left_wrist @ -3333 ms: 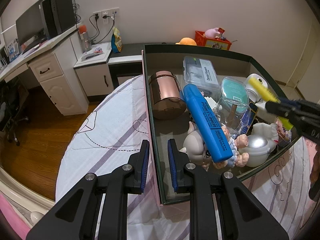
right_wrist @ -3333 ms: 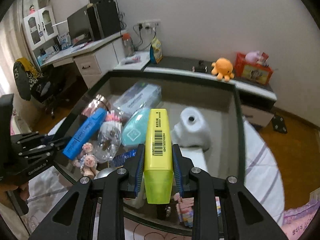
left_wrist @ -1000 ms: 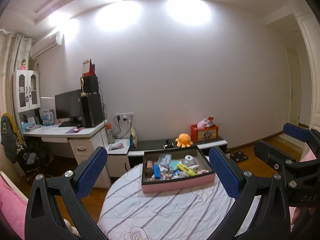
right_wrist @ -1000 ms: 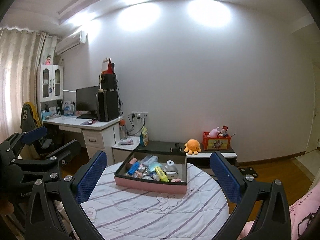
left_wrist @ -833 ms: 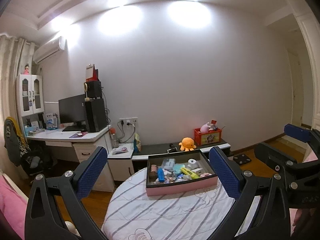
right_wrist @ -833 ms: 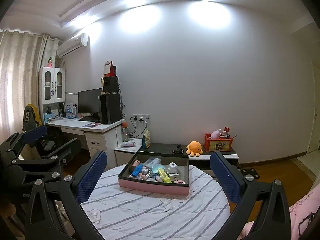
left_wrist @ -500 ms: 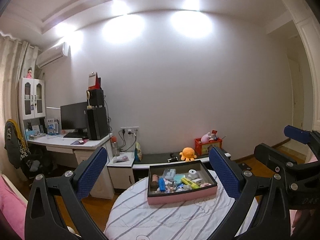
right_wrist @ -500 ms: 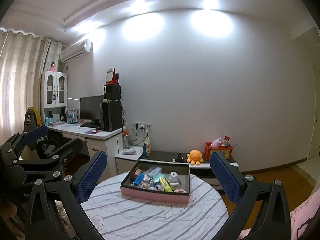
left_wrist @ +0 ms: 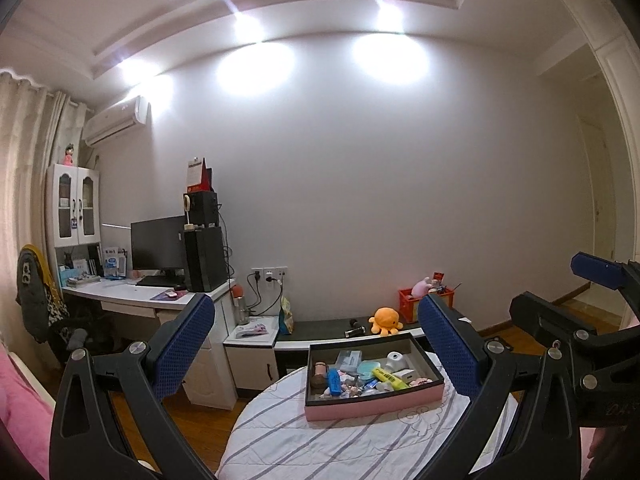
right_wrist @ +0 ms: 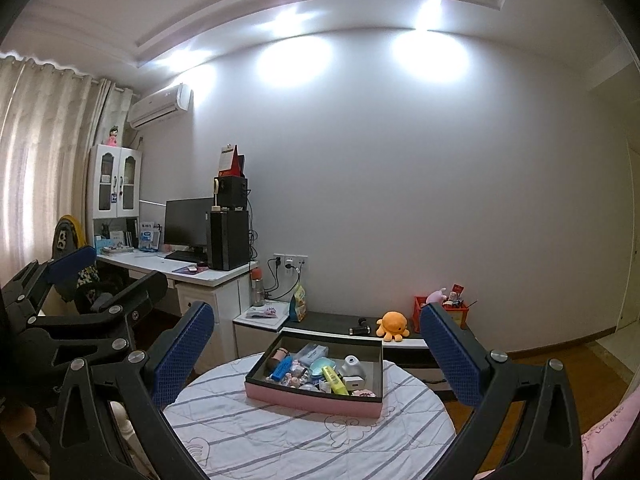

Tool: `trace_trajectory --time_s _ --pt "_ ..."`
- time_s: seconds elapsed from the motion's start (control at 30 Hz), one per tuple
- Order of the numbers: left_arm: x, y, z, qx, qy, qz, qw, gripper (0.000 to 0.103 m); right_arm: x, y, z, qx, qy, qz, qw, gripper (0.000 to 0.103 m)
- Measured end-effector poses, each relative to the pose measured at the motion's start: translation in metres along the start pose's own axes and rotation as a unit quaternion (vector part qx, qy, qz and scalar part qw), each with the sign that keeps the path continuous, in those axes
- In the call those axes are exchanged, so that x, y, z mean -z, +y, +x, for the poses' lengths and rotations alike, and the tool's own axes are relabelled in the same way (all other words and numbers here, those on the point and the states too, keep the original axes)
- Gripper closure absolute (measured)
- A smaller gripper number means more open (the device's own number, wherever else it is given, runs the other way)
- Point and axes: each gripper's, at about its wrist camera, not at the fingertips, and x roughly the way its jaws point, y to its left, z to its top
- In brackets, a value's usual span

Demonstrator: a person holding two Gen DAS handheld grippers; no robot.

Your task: Organize rigid objects

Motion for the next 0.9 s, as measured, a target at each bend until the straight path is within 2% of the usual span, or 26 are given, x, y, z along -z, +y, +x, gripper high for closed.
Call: trace_trajectory --time_s 0.9 --pt "0.0031 0.0056 0.0024 -0.005 -0.001 0.006 1.0000 0.000 -0.0025 0.0013 0.0075 0.006 0.014 -0.006 1.000 0.000"
